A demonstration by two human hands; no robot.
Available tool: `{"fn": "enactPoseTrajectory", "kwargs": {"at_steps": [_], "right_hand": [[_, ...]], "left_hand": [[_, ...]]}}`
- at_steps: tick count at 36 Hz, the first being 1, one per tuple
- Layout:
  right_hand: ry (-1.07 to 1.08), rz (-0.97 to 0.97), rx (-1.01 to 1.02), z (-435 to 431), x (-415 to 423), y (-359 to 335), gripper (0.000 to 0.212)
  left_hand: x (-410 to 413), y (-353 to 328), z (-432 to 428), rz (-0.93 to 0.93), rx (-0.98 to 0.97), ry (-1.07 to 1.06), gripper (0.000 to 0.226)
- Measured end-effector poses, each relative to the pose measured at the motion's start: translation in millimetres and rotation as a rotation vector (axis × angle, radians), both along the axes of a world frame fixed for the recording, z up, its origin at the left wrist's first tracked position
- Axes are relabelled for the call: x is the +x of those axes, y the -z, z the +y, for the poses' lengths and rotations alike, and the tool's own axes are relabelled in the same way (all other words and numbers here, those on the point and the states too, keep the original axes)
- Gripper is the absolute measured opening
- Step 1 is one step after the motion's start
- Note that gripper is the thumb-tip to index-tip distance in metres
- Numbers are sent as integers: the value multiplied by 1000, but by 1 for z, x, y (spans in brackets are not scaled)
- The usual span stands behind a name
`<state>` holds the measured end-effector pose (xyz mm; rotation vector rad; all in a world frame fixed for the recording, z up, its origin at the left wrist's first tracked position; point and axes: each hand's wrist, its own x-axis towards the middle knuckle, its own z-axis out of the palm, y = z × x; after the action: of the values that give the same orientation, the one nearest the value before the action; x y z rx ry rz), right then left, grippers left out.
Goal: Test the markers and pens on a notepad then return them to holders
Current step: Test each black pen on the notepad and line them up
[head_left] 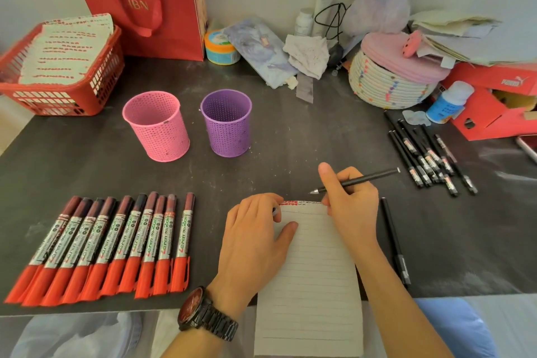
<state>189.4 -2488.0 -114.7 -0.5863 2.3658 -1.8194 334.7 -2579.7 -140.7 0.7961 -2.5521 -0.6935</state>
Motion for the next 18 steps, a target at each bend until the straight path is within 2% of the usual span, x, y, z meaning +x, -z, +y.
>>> {"fn": "enactPoseTrajectory", "kwargs": {"at_steps": [4,8,11,15,18], "right_hand": [[5,-89,-141,6,0,-13,36],[-136,-240,-358,16,4,-22,25],[-212,-291,-359,22,12,-15,20],[-154,-293,-338,27,19,-4,18],[-136,-284,-362,27,18,-5,15]], "left_hand": [[-4,-1,-4,-17,3,-2,39],[-5,-7,-9,-26,-8,6,35],[-4,-14,-7,34,15,-2,25],[6,-18,-2,156,89,0,18],[10,-18,-2,212,150,40,21]]}}
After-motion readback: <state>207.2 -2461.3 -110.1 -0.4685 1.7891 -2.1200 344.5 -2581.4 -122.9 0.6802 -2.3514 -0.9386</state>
